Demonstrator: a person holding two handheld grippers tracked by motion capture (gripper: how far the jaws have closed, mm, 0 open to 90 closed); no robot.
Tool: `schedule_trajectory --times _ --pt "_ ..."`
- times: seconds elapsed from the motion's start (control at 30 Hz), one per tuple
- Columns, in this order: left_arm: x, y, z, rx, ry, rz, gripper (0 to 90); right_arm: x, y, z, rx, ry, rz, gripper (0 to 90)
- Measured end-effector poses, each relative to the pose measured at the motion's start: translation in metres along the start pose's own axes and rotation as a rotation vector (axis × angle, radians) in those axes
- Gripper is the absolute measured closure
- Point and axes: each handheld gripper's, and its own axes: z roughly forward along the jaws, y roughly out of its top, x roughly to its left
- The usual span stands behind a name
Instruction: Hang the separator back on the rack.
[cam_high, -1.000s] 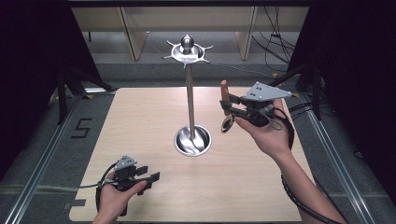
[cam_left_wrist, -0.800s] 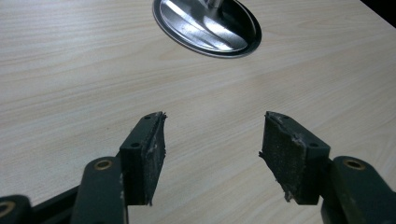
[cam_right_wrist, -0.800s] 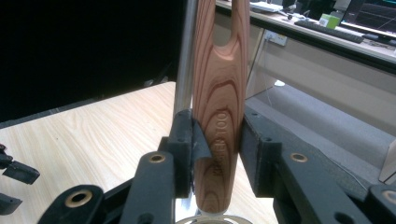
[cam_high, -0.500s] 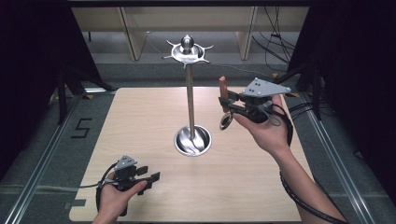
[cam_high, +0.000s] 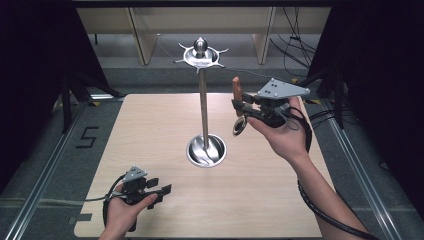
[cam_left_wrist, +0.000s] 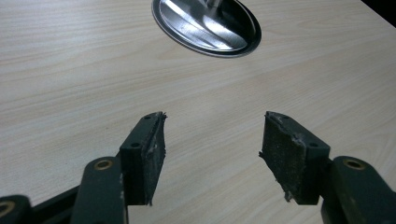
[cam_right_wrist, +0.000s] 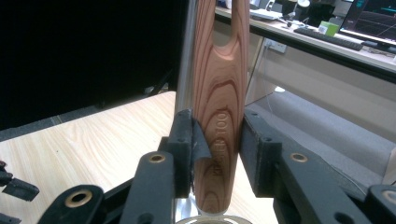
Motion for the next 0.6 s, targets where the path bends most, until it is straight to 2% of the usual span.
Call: schedule_trajectory --times 0.07,0.1,0.23,0.33,0.43,0.6 --pt "0.000 0.000 0.000 0.001 0.001 0.002 38.6 -0.001 0.002 0.001 -0.004 -0.002 -0.002 68.3" --pt "0.000 0.000 0.000 0.000 0.000 0.000 38.6 0.000 0.004 0.001 0.000 0.001 0.017 68.3" --pt "0.000 0.000 -0.001 0.000 0.000 0.002 38.6 -0.003 0.007 0.002 -0.012 -0.001 -0.004 68.3" --pt "0.000 0.000 -0.001 -0.001 -0.001 0.002 38.6 -0.002 0.008 0.003 -0.010 0.008 0.017 68.3" --pt "0.000 0.000 -0.001 0.000 0.000 0.004 38.6 -0.004 0.010 0.003 -0.011 -0.002 0.008 68.3" --pt "0.000 0.000 -0.001 0.000 0.000 0.002 38.6 -0.006 0.014 0.006 -0.012 0.013 0.001 68.3"
